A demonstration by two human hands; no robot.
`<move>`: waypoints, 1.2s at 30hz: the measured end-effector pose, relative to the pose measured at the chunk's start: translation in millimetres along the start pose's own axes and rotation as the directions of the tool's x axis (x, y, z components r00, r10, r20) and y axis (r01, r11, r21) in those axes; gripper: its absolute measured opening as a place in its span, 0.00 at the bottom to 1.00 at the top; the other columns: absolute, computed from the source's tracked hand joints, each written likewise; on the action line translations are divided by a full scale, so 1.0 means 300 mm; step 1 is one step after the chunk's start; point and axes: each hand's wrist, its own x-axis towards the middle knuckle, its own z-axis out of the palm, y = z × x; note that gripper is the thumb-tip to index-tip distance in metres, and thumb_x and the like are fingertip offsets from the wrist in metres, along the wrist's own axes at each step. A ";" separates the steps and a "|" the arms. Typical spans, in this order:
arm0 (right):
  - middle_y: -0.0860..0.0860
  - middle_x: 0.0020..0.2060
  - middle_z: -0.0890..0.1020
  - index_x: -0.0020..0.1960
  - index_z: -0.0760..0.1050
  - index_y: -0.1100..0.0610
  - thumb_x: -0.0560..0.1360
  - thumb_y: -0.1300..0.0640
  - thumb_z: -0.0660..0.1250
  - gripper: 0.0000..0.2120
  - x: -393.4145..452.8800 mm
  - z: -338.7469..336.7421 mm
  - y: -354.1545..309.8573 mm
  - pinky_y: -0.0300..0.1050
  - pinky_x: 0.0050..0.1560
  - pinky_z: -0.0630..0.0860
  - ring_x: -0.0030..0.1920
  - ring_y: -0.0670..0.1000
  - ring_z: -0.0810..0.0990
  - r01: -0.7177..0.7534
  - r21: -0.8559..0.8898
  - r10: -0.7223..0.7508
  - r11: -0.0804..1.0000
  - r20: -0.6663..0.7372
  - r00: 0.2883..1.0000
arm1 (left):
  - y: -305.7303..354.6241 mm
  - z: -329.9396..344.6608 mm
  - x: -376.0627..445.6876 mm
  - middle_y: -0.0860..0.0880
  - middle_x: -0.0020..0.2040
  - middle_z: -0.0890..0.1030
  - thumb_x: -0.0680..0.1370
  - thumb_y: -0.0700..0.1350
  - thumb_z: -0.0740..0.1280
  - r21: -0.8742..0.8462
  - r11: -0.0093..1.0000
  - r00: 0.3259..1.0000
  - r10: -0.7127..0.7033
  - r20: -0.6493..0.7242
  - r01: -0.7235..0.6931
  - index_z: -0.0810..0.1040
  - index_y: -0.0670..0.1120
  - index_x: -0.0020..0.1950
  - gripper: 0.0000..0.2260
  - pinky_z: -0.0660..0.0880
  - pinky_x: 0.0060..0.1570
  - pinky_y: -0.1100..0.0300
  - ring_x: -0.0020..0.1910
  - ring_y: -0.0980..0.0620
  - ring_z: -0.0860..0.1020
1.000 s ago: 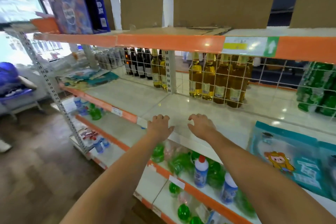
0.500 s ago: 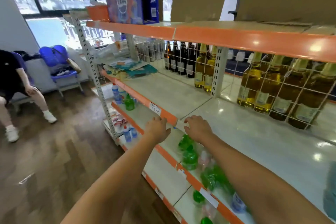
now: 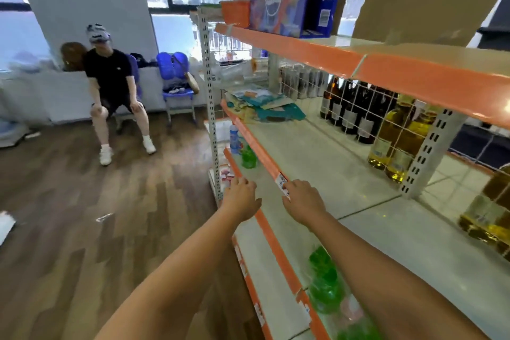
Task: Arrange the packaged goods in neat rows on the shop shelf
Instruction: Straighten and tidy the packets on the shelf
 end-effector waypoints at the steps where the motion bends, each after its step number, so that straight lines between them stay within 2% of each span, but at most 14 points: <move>1: 0.53 0.65 0.72 0.68 0.67 0.54 0.80 0.53 0.55 0.17 0.022 0.013 -0.012 0.49 0.61 0.67 0.65 0.56 0.68 0.023 0.004 -0.023 1.000 0.002 1.000 | -0.014 0.004 0.010 0.43 0.71 0.65 0.79 0.54 0.59 -0.011 1.000 1.000 -0.020 0.008 0.020 0.66 0.45 0.71 0.23 0.62 0.67 0.45 0.71 0.42 0.61; 5: 0.52 0.66 0.72 0.68 0.68 0.54 0.80 0.53 0.55 0.18 0.101 0.077 -0.064 0.47 0.64 0.65 0.66 0.54 0.68 0.103 -0.005 -0.103 0.995 0.004 0.995 | -0.072 0.025 0.037 0.43 0.73 0.63 0.80 0.53 0.58 -0.032 0.998 0.997 -0.058 0.042 0.059 0.62 0.45 0.74 0.24 0.61 0.68 0.44 0.73 0.42 0.57; 10: 0.54 0.63 0.74 0.66 0.70 0.56 0.80 0.55 0.56 0.16 0.261 0.119 -0.162 0.46 0.64 0.66 0.64 0.55 0.71 0.142 0.032 -0.142 0.989 0.007 0.990 | -0.183 0.033 0.119 0.43 0.72 0.63 0.80 0.51 0.58 -0.011 0.997 0.994 -0.077 0.078 0.078 0.63 0.46 0.73 0.22 0.62 0.68 0.43 0.72 0.42 0.60; 15: 0.55 0.63 0.74 0.66 0.70 0.56 0.80 0.53 0.58 0.17 0.434 0.147 -0.258 0.47 0.64 0.66 0.64 0.56 0.70 0.102 0.086 -0.105 0.991 0.031 0.994 | -0.329 0.001 0.262 0.43 0.70 0.66 0.79 0.51 0.59 0.031 0.997 0.996 -0.072 0.049 0.071 0.67 0.45 0.69 0.20 0.64 0.66 0.46 0.70 0.43 0.62; 24: 0.53 0.62 0.75 0.67 0.70 0.54 0.78 0.57 0.60 0.18 0.721 0.150 -0.408 0.47 0.65 0.67 0.64 0.54 0.70 0.000 0.065 0.003 0.998 -0.057 0.998 | -0.526 -0.072 0.520 0.43 0.72 0.65 0.80 0.52 0.60 0.018 1.000 0.999 0.018 -0.048 -0.018 0.63 0.45 0.73 0.23 0.64 0.68 0.46 0.71 0.43 0.63; 30: 0.55 0.63 0.73 0.68 0.68 0.55 0.78 0.56 0.61 0.19 0.852 0.188 -0.417 0.48 0.65 0.66 0.65 0.55 0.69 -0.011 0.010 0.011 1.000 -0.011 1.000 | -0.600 -0.007 0.676 0.44 0.72 0.65 0.79 0.53 0.60 0.057 0.998 0.999 0.018 0.033 -0.020 0.62 0.44 0.74 0.25 0.62 0.69 0.45 0.72 0.43 0.61; 33: 0.56 0.63 0.73 0.70 0.65 0.54 0.79 0.57 0.59 0.20 0.950 0.189 -0.408 0.48 0.64 0.67 0.65 0.57 0.70 0.032 -0.003 -0.032 0.999 -0.002 0.999 | -0.614 -0.009 0.773 0.43 0.73 0.64 0.80 0.53 0.60 0.054 0.998 0.999 0.033 0.029 -0.034 0.60 0.45 0.75 0.26 0.62 0.69 0.45 0.72 0.43 0.61; 36: 0.56 0.64 0.73 0.66 0.69 0.57 0.79 0.56 0.57 0.17 1.079 0.186 -0.390 0.48 0.63 0.66 0.64 0.56 0.70 0.027 0.002 -0.027 1.000 -0.018 0.999 | -0.626 -0.042 0.885 0.42 0.70 0.66 0.80 0.51 0.59 0.018 0.999 0.999 0.038 0.014 -0.038 0.63 0.44 0.73 0.23 0.64 0.66 0.46 0.70 0.43 0.64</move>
